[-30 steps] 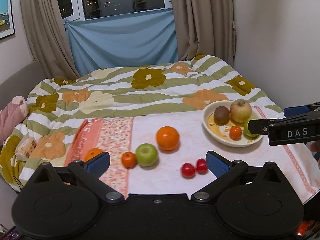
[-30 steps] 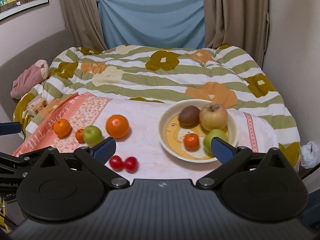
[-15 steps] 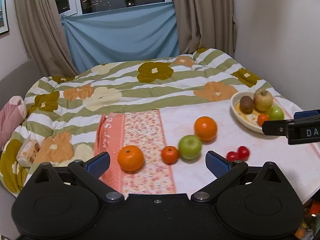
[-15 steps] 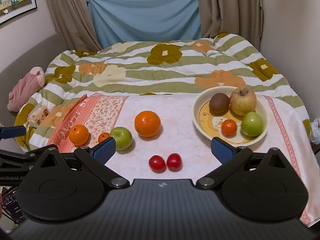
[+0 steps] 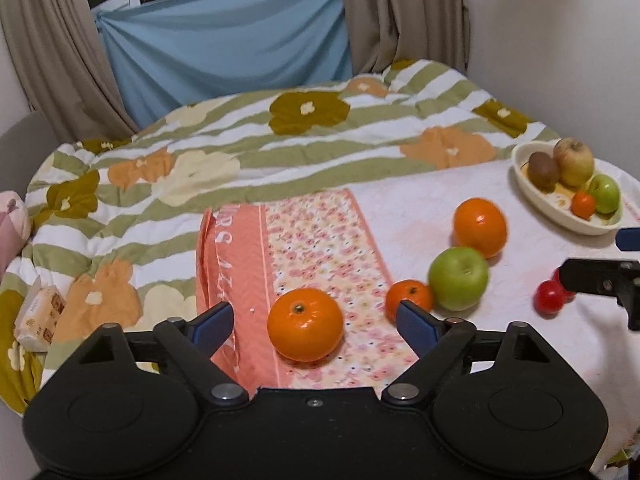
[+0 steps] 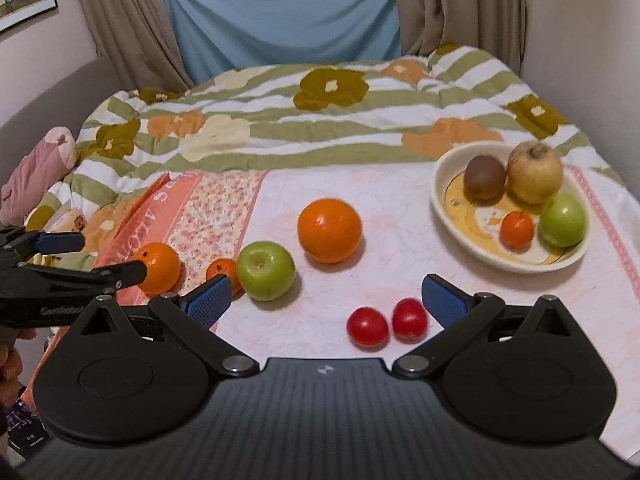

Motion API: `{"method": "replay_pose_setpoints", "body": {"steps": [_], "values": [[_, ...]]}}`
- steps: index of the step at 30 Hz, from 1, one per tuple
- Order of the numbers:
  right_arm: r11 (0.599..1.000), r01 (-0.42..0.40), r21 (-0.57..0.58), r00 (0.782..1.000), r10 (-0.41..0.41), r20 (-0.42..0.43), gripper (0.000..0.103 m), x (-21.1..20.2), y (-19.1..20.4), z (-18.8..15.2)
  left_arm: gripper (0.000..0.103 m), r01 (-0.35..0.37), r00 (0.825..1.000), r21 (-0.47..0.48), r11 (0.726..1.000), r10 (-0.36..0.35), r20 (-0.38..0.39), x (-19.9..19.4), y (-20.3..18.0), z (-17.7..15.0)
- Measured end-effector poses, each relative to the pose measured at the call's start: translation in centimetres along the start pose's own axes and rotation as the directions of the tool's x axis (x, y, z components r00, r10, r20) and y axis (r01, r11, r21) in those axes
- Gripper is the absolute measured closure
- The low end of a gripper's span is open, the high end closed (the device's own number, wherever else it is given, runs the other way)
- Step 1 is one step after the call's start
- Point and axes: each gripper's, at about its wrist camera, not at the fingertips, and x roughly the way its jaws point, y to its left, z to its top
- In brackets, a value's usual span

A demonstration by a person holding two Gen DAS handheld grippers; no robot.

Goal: Organize fruits
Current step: 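Move the left tool to the large orange while the right tool approaches the green apple, then grasp the large orange with the left tool while the right tool grasps the green apple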

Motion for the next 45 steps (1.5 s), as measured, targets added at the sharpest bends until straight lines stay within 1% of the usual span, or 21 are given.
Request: {"method": "replay_pose_setpoints", "body": {"steps": [4,8,15,19,20,25,28,32,33,34,36,43,44,45], "values": [[1.0,0.01,0.002,1.0,-0.01,-0.015,0.0,1.6,0.6,-0.3,0.014,0.011,0.999,0.0,1.0,-0.011,-0.031,1.9,0.6,-0.1],[1.0,0.017,0.015,0.999,-0.016,-0.032,0.0,3.2,1.1,-0.4,0.019,0.024,0.998,0.018,1.0,-0.023,-0.065,3.8,0.8,-0.1],[0.999,0.013,0.029,0.999,-0.012,-0.041,0.0,5.4,1.7,-0.1,0.025,0.035,0.993,0.012,0.999,-0.034,-0.113,6.0,1.4,-0.3],[1.0,0.015,-0.003,0.999,-0.015,-0.038,0.0,6.2,2.5,0.0,0.033,0.042,0.991,0.001,0.999,-0.041,-0.125,6.9,1.6,-0.6],[1.0,0.012,-0.006,0.999,-0.012,-0.038,0.0,6.4,2.6,0.1,0.037,0.051,0.991,-0.003,0.999,-0.051,-0.128,7.0,1.6,-0.6],[1.0,0.0,-0.01,0.999,0.0,-0.042,0.0,7.2,3.1,0.5,0.038,0.052,0.992,0.001,0.999,-0.051,-0.112,7.0,1.5,-0.9],[1.0,-0.012,-0.023,0.998,0.01,-0.06,0.007,8.0,3.4,0.5,0.038,0.055,0.992,-0.001,0.998,-0.055,-0.11,7.0,1.5,-0.9],[0.999,-0.024,-0.024,0.998,0.023,-0.059,0.009,8.5,3.8,0.7,0.038,0.057,0.992,-0.002,0.998,-0.057,-0.112,6.9,1.5,-1.0],[0.999,-0.03,-0.027,0.998,0.028,-0.057,0.011,8.7,3.9,0.8,0.038,0.057,0.992,-0.002,0.998,-0.056,-0.112,6.8,1.5,-1.0],[0.999,-0.035,-0.032,0.998,0.033,-0.059,0.017,8.9,4.1,0.8,0.038,0.057,0.992,-0.001,0.998,-0.056,-0.112,6.8,1.4,-1.0],[0.998,-0.043,-0.041,0.997,0.04,-0.069,0.021,9.2,4.3,0.9,0.038,0.057,0.992,-0.001,0.998,-0.056,-0.114,6.7,1.3,-1.1],[0.998,-0.063,-0.028,0.995,0.06,-0.078,0.024,10.0,4.3,1.0,0.038,0.063,0.99,-0.005,0.998,-0.063,-0.122,6.2,1.1,-1.3],[0.998,-0.064,-0.022,0.995,0.062,-0.081,0.026,10.1,4.3,1.0,0.038,0.065,0.99,-0.003,0.998,-0.064,-0.123,6.2,1.1,-1.4],[0.998,-0.064,-0.018,0.994,0.062,-0.085,0.029,10.3,4.2,0.9,0.039,0.067,0.99,-0.002,0.998,-0.067,-0.123,6.1,1.1,-1.4]]}}
